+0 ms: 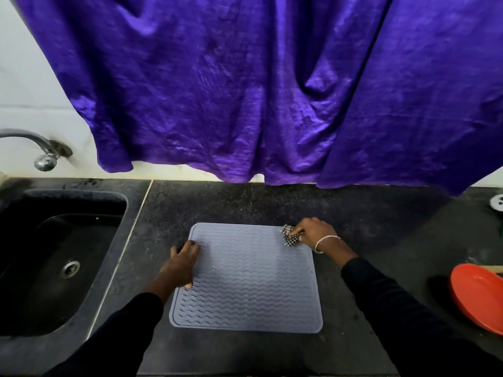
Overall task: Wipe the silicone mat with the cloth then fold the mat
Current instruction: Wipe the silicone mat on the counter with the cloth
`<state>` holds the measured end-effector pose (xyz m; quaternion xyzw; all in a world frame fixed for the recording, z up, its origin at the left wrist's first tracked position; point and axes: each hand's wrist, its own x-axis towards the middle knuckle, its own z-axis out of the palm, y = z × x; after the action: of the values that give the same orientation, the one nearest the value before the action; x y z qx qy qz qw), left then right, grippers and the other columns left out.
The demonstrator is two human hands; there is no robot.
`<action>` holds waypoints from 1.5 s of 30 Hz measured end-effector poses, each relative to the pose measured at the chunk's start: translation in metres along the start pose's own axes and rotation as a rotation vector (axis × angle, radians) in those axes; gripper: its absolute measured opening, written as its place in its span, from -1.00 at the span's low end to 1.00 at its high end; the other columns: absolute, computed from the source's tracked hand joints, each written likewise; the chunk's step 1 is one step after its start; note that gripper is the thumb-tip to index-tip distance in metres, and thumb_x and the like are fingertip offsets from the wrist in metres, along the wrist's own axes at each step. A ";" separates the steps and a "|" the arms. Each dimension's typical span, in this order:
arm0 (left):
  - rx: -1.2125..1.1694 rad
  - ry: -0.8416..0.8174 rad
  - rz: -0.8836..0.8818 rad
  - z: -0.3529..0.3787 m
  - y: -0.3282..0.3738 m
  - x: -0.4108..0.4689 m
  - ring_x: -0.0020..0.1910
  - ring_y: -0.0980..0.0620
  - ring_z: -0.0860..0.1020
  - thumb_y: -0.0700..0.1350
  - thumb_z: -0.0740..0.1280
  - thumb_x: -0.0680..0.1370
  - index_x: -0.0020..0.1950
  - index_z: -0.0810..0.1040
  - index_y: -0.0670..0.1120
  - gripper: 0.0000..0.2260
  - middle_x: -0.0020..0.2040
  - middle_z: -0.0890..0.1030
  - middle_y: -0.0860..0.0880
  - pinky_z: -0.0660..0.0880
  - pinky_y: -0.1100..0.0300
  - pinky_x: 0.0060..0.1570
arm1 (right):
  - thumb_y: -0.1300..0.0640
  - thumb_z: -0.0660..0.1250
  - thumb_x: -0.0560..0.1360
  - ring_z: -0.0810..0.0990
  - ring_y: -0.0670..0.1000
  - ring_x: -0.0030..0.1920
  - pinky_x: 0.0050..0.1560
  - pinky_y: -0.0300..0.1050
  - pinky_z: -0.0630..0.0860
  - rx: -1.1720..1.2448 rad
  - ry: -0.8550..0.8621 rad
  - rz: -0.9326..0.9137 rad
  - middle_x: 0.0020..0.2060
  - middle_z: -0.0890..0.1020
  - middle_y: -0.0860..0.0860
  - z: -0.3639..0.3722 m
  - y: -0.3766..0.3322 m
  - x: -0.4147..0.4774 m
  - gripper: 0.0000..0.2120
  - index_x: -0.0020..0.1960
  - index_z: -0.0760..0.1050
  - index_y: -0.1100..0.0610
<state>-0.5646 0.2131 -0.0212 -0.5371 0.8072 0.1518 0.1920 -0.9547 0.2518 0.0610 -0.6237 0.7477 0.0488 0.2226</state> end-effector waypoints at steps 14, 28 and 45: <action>-0.025 -0.012 -0.007 0.001 -0.001 0.000 0.44 -0.29 0.26 -0.18 0.48 0.37 0.55 0.14 -0.09 -0.17 0.57 0.09 -0.06 0.40 -0.12 0.38 | 0.00 0.30 0.58 0.59 0.14 0.29 0.27 0.03 0.53 -0.128 -0.002 0.080 0.32 0.59 0.07 0.019 0.028 -0.017 -0.66 0.34 0.52 -0.01; -0.066 -0.015 -0.016 0.001 -0.001 0.000 0.40 -0.29 0.25 -0.20 0.52 0.31 0.54 0.18 -0.08 -0.13 0.56 0.12 -0.04 0.43 -0.15 0.35 | 0.09 0.29 0.61 0.53 0.04 0.39 0.37 -0.04 0.49 0.062 0.011 -0.072 0.43 0.52 -0.15 0.046 0.011 -0.022 -0.60 0.38 0.51 -0.25; -0.062 0.001 -0.018 0.002 -0.001 0.000 0.40 -0.28 0.25 -0.25 0.46 0.38 0.55 0.17 -0.07 -0.20 0.56 0.12 -0.05 0.45 -0.15 0.34 | 0.11 0.32 0.55 0.54 0.08 0.38 0.39 -0.05 0.46 0.048 -0.025 -0.144 0.38 0.57 -0.07 0.038 -0.011 -0.003 -0.63 0.31 0.59 -0.19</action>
<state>-0.5634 0.2139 -0.0224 -0.5501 0.7974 0.1746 0.1761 -0.9339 0.2656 0.0302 -0.6698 0.6989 0.0225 0.2496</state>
